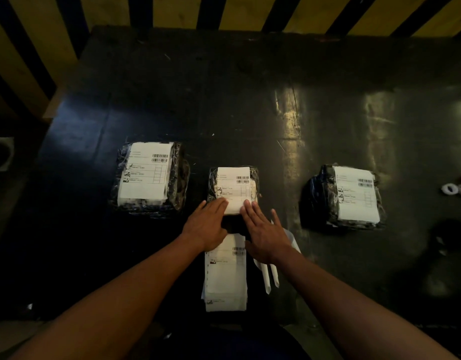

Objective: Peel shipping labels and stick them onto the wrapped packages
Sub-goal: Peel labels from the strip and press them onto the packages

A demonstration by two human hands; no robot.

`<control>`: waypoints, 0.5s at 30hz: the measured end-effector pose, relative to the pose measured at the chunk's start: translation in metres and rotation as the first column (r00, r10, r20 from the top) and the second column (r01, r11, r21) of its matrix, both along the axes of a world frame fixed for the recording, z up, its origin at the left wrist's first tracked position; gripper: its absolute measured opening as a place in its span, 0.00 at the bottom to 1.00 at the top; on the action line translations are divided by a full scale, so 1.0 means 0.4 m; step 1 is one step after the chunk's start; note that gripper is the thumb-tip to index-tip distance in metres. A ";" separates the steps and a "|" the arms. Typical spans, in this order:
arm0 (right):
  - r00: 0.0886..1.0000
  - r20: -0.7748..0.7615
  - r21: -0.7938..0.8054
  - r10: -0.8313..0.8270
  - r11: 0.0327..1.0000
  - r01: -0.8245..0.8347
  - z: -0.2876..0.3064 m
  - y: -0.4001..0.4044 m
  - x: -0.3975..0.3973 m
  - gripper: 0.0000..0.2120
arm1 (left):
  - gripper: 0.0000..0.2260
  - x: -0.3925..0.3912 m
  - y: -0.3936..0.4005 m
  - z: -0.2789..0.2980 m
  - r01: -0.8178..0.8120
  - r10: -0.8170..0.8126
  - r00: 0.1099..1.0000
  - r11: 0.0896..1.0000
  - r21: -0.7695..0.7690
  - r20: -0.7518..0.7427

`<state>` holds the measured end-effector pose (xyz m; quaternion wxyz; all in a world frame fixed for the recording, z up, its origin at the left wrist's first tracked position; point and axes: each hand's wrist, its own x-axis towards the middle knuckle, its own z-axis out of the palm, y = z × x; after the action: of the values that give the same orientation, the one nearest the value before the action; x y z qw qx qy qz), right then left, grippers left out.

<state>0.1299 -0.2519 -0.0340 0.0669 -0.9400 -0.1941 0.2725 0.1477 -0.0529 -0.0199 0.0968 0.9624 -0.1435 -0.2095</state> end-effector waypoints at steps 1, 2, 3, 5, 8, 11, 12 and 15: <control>1.000 -0.008 0.004 -0.006 1.000 0.006 0.001 0.001 0.003 0.42 | 0.33 0.016 -0.006 0.009 -0.016 0.016 1.000 1.000 -0.009 -0.005; 1.000 -0.017 0.008 -0.012 1.000 0.013 0.003 0.003 0.006 0.42 | 0.31 0.033 -0.012 0.016 -0.026 0.026 1.000 1.000 -0.012 -0.014; 1.000 -0.024 0.008 -0.016 1.000 0.016 0.005 0.004 0.008 0.42 | 0.29 0.046 -0.017 0.023 -0.032 0.032 0.999 0.999 -0.003 -0.024; 0.999 -0.030 0.006 -0.018 1.000 0.018 0.006 0.003 0.012 0.42 | 0.27 0.065 -0.024 0.028 -0.061 0.062 0.998 0.998 0.027 -0.025; 0.999 -0.041 0.012 -0.024 1.000 0.025 0.011 0.001 0.018 0.42 | 0.27 0.068 -0.030 0.022 -0.114 0.114 0.993 0.993 0.009 0.038; 0.999 -0.044 0.014 -0.013 1.000 0.013 0.014 0.001 0.018 0.42 | 0.34 0.056 -0.044 0.008 0.050 -0.050 0.999 0.998 -0.026 -0.020; 0.999 -0.044 0.015 -0.010 1.000 0.011 0.016 0.000 0.016 0.42 | 0.34 0.052 -0.047 0.003 0.091 -0.092 0.995 0.996 -0.012 -0.046; 1.000 -0.022 0.018 -0.003 1.000 0.003 0.014 -0.006 0.015 0.40 | 0.34 0.056 -0.031 -0.018 0.069 -0.067 0.997 0.996 0.055 -0.032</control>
<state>0.1361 -0.2544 -0.0283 0.0778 -0.9365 -0.1944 0.2811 0.1703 -0.0655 -0.0273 0.0646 0.9560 -0.1689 -0.2311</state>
